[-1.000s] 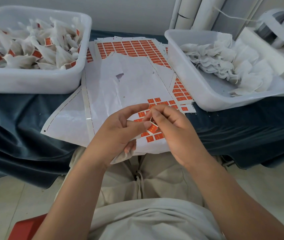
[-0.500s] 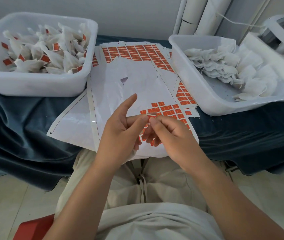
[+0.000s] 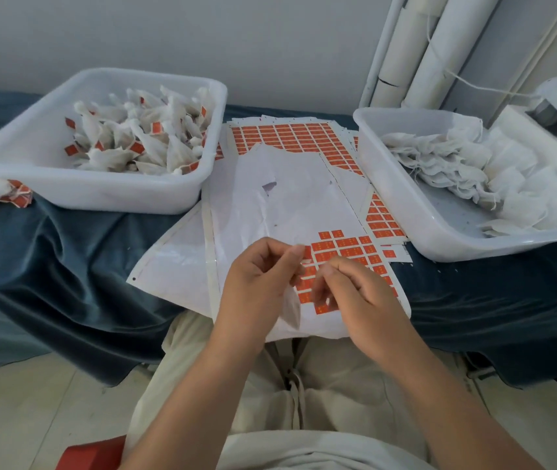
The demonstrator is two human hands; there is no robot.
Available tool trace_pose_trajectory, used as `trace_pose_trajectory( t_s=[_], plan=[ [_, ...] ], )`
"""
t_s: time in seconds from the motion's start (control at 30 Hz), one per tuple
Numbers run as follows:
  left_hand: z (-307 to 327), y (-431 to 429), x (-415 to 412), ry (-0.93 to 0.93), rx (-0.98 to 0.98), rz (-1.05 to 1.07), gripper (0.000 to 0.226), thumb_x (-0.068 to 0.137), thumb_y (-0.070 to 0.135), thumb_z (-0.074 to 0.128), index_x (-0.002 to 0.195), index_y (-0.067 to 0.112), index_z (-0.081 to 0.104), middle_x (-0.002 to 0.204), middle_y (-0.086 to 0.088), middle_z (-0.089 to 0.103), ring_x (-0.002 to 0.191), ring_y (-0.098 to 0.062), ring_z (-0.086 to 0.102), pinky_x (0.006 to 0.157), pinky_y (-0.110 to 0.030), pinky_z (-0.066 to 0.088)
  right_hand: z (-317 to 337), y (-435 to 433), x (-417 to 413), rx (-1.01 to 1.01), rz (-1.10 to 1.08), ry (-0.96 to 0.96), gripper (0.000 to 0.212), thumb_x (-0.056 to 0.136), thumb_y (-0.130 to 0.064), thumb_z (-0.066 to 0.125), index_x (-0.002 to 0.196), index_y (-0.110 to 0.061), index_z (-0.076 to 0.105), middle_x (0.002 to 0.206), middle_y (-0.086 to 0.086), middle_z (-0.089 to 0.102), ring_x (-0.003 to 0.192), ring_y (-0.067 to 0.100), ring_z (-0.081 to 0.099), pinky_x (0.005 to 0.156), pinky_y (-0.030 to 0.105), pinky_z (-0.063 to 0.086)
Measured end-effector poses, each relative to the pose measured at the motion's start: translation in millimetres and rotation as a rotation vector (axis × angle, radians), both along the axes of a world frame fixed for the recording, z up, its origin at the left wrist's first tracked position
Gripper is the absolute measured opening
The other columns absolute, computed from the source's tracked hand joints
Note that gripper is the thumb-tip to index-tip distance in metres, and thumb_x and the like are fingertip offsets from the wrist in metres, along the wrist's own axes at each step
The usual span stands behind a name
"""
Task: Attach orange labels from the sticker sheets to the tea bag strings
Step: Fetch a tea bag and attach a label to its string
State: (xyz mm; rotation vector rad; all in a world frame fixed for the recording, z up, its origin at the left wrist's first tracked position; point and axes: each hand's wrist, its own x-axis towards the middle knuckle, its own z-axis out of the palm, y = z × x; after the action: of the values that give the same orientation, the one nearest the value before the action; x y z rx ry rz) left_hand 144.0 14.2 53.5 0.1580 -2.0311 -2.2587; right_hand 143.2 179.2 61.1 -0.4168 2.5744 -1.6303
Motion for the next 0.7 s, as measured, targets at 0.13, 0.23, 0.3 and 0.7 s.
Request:
trace_pose_trajectory(
  t_s=[0.13, 0.23, 0.3, 0.7],
  plan=[
    [30.7, -27.5, -17.3, 0.059, -0.153, 0.115, 0.014, 0.101, 0.033, 0.066, 0.092, 0.028, 0.075, 0.08, 0.008, 0.077, 0.072, -0.004, 0.072, 0.063, -0.014, 0.053, 0.9, 3.9, -1.2, 0.029, 0.028, -0.001, 0.038, 0.111, -0.038, 0.046, 0.077, -0.034, 0.064, 0.079, -0.01, 0.069, 0.08, 0.005, 0.066, 0.075, 0.007, 0.046],
    [70.6, -64.5, -44.9, 0.129, -0.203, 0.167, 0.01, 0.096, 0.036, 0.073, 0.092, 0.03, 0.079, 0.087, 0.011, 0.079, 0.078, 0.0, 0.072, 0.074, -0.022, 0.055, 2.5, -1.0, -1.3, 0.05, 0.043, -0.017, 0.033, 0.098, -0.057, 0.044, 0.08, -0.04, 0.066, 0.08, -0.012, 0.07, 0.085, 0.003, 0.068, 0.077, 0.006, 0.046],
    [99.2, -92.1, -68.0, 0.204, -0.228, 0.251, 0.011, 0.091, 0.039, 0.079, 0.089, 0.029, 0.083, 0.084, 0.013, 0.078, 0.069, 0.002, 0.066, 0.066, -0.017, 0.055, 2.1, -3.6, -1.0, 0.088, 0.064, -0.029, 0.034, 0.09, -0.066, 0.041, 0.083, -0.044, 0.066, 0.081, -0.014, 0.071, 0.086, 0.003, 0.068, 0.075, 0.008, 0.048],
    [105.1, -229.0, -191.3, -0.181, -0.464, 0.449, 0.031, 0.094, 0.033, 0.073, 0.067, 0.018, 0.067, 0.061, 0.005, 0.07, 0.065, -0.015, 0.065, 0.074, -0.026, 0.053, 1.7, 3.2, -8.6, 0.167, 0.048, -0.091, 0.046, 0.081, -0.068, 0.043, 0.083, -0.029, 0.067, 0.082, -0.021, 0.071, 0.087, -0.002, 0.067, 0.078, 0.017, 0.047]
  ],
)
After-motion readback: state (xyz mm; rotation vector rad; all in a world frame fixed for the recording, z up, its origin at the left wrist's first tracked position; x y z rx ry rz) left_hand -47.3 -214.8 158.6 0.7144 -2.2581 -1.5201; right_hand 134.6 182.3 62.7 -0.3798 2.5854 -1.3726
